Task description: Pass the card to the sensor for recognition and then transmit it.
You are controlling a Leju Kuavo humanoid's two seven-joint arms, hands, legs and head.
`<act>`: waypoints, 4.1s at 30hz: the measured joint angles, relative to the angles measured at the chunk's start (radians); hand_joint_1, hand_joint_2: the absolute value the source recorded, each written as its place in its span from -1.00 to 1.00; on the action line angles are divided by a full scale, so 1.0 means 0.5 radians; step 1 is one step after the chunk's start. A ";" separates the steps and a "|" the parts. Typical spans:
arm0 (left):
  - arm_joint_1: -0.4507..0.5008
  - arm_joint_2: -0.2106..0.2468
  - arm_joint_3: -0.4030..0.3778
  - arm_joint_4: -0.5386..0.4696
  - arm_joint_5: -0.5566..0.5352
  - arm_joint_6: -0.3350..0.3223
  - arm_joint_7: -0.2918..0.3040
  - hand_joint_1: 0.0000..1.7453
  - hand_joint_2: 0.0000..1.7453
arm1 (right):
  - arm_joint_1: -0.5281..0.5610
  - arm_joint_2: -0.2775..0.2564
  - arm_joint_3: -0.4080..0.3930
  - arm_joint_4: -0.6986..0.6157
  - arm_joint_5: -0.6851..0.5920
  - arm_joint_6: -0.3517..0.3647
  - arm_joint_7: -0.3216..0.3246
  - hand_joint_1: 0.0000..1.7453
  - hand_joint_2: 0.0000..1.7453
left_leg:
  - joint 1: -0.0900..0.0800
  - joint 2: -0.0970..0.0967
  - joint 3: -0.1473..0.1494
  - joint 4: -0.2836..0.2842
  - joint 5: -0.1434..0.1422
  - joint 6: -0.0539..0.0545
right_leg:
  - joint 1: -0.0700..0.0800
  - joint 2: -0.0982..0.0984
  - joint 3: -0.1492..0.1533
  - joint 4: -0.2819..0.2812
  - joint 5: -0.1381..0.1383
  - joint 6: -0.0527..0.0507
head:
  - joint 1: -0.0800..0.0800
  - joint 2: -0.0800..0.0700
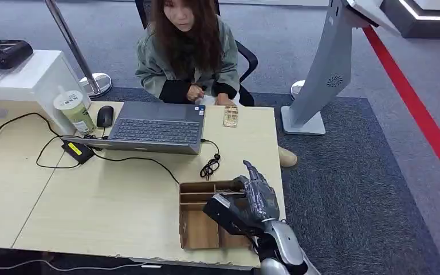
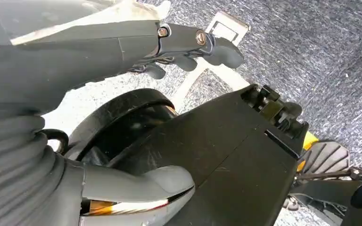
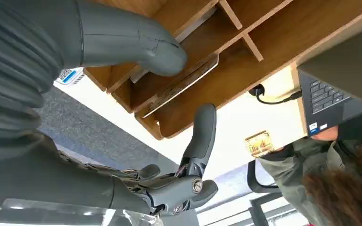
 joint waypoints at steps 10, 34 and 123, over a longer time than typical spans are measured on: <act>0.001 0.000 0.000 0.000 -0.001 0.004 -0.003 -1.00 1.00 | 0.000 0.000 0.000 0.000 -0.010 -0.009 -0.001 -0.06 1.00 | 0.000 0.000 0.000 0.000 0.000 0.000 | 0.000 0.000 0.000 0.000 0.000 0.000 | 0.000 0.000; 0.012 0.004 0.000 0.005 -0.002 0.002 -0.008 -1.00 -1.00 | -0.002 0.001 0.000 0.007 -0.029 -0.017 -0.005 -0.02 1.00 | 0.000 0.000 0.000 0.000 0.000 0.000 | 0.000 0.000 -0.001 0.000 0.000 0.000 | 0.000 0.000; 0.091 0.020 0.002 0.056 -0.021 -0.043 -0.008 -1.00 -1.00 | -0.099 -0.108 -0.155 -0.956 -0.136 -0.272 0.242 1.00 1.00 | 0.000 0.001 0.000 0.000 0.001 -0.001 | 0.000 0.002 -0.004 0.000 0.001 0.000 | 0.000 0.000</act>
